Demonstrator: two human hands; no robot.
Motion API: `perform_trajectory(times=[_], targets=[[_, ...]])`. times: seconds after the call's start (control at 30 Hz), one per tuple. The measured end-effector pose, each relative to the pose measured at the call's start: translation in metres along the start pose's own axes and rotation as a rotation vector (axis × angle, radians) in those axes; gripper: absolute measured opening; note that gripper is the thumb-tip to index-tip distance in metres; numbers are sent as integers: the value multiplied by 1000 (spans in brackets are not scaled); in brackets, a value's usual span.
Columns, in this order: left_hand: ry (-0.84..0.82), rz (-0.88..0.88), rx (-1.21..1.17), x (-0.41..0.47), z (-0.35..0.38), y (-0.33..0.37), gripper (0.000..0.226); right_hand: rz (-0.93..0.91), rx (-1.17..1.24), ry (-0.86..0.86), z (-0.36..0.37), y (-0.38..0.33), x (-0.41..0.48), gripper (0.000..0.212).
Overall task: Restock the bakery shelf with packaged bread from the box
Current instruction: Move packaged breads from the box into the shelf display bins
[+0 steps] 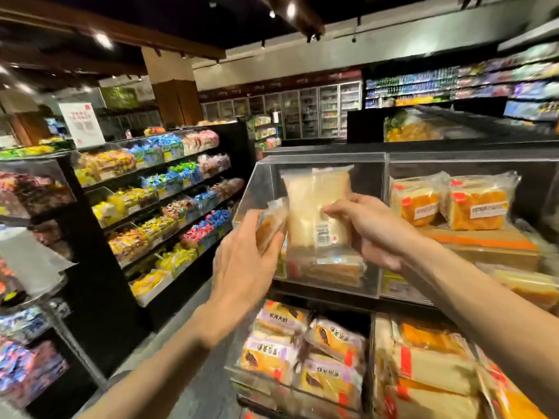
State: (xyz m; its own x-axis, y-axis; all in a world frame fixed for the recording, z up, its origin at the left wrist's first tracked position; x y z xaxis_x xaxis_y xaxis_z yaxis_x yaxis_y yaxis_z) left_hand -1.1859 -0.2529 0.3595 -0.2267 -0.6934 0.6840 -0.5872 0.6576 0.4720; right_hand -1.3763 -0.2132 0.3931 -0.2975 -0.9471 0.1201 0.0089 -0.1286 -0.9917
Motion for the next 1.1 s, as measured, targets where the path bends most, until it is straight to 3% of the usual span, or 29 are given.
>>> perform_trajectory(times=[0.1, 0.2, 0.3, 0.4, 0.5, 0.67, 0.87, 1.0, 1.1], targets=[[41, 57, -54, 42, -13, -8, 21, -238, -334, 114, -7, -34, 35, 9], [66, 77, -66, 78, -21, -24, 23, -372, -773, 103, -1, -39, 74, 17], [58, 94, -116, 110, -25, -45, 21, -331, -1243, 1, 15, -21, 110, 12], [14, 123, -196, 131, -24, -67, 26, -201, -1498, -139, 39, 6, 144, 21], [-88, 129, -269, 146, -20, -92, 21, -104, -1713, -169, 60, 25, 179, 35], [-187, 188, -386, 171, -16, -120, 21, -97, -1805, -153, 82, 43, 221, 60], [-248, 232, -499, 188, -9, -140, 25, 29, -1716, -250, 91, 68, 238, 34], [-275, 228, -526, 197, -3, -141, 24, 271, -1361, -304, 84, 63, 236, 36], [-257, 282, -519, 202, 0, -129, 25, 273, -1039, -167, 72, 46, 232, 33]])
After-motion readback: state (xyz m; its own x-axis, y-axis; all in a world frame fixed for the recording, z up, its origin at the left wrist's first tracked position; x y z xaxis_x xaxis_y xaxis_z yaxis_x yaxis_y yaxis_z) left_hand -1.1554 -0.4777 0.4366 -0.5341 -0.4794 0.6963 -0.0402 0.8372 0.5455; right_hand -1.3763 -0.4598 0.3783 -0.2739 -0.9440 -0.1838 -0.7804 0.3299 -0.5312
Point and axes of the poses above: each hand's wrist, its own x-axis towards the middle knuckle, its own z-axis out of the palm, y = z × x, the point moved 1 cm from there along x, towards the middle knuckle
